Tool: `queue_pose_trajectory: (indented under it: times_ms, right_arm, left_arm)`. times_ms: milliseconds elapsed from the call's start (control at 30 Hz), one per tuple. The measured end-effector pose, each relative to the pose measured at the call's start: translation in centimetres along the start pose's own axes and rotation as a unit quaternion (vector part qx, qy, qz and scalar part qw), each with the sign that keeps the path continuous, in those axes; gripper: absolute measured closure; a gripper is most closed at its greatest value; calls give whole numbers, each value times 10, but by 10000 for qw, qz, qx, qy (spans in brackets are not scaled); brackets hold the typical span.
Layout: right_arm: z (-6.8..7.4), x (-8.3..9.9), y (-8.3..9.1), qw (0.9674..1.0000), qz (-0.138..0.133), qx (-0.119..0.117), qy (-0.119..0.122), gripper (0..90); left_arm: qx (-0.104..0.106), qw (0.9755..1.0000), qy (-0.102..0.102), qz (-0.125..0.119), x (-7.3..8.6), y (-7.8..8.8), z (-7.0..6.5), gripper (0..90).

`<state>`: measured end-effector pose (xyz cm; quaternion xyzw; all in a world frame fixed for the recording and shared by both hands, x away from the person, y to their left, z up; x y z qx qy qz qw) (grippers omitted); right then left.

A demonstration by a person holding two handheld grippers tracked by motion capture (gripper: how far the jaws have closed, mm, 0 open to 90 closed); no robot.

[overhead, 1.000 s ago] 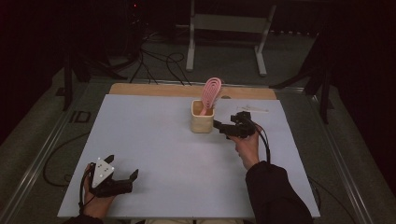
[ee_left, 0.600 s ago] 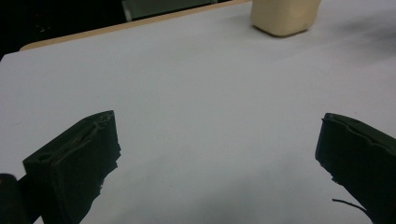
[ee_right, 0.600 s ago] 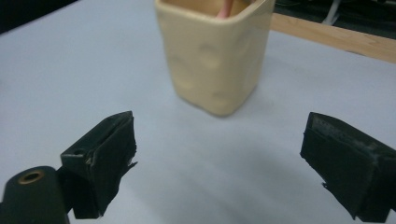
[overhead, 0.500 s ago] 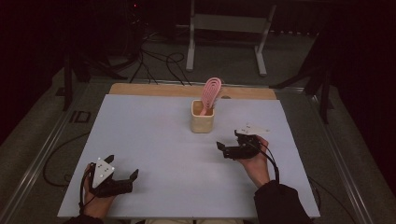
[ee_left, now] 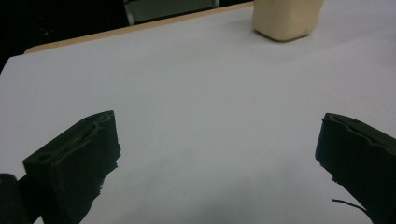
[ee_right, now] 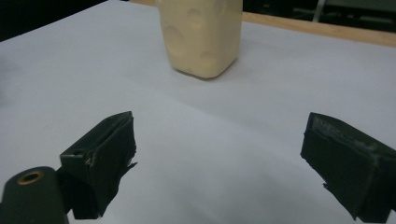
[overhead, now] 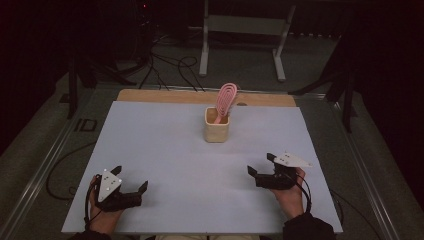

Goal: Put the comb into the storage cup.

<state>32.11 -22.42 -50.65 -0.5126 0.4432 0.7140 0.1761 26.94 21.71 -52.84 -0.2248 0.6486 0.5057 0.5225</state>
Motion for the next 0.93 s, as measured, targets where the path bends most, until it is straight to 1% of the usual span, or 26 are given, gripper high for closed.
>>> queue_pose_trajectory:
  times_ms: [133, 200, 300, 400, 433, 533, 633, 833, 933]
  right_arm:
    - [4, 7, 10, 9999, -136, -30, 22, 99]
    - [6, 10, 13, 9998, -146, 16, 130, 99]
    - [8, 14, 17, 9997, -221, -1, 139, 98]
    - [9, 18, 21, 9995, -261, 65, 183, 98]
    - [8, 19, 23, 9994, -272, 77, 210, 98]
    - [7, 21, 29, 9991, -366, 112, 186, 98]
    - [4, 23, 36, 9989, -423, 165, 119, 98]
    - [-1, 28, 44, 9989, -388, 273, 62, 98]
    - [-1, 29, 44, 9988, -363, 292, 115, 98]
  left_arm:
    - [22, 10000, -1, -61, -2, 1, 0, 3]
    - [23, 10000, -21, -62, -2, 1, 0, 3]
    - [26, 9999, -13, -98, -3, 2, -1, 3]
    - [34, 9999, -10, -154, -4, 3, -1, 3]
    - [37, 9999, -6, -167, -4, 3, -1, 3]
    - [51, 9998, 5, -191, -5, 3, -1, 3]
    - [56, 9998, -6, -193, -5, 3, -1, 3]
    - [36, 9998, 5, -171, -4, 3, -1, 3]
    - [16, 9999, 2, -147, -4, 2, -1, 3]
Point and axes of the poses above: each handheld gripper's, and its own axes: y roughly backward along the jaws, x roughly out of its underside, z roughly to its left, the point moved 5 cm from there along -y, roughly forward along the jaws
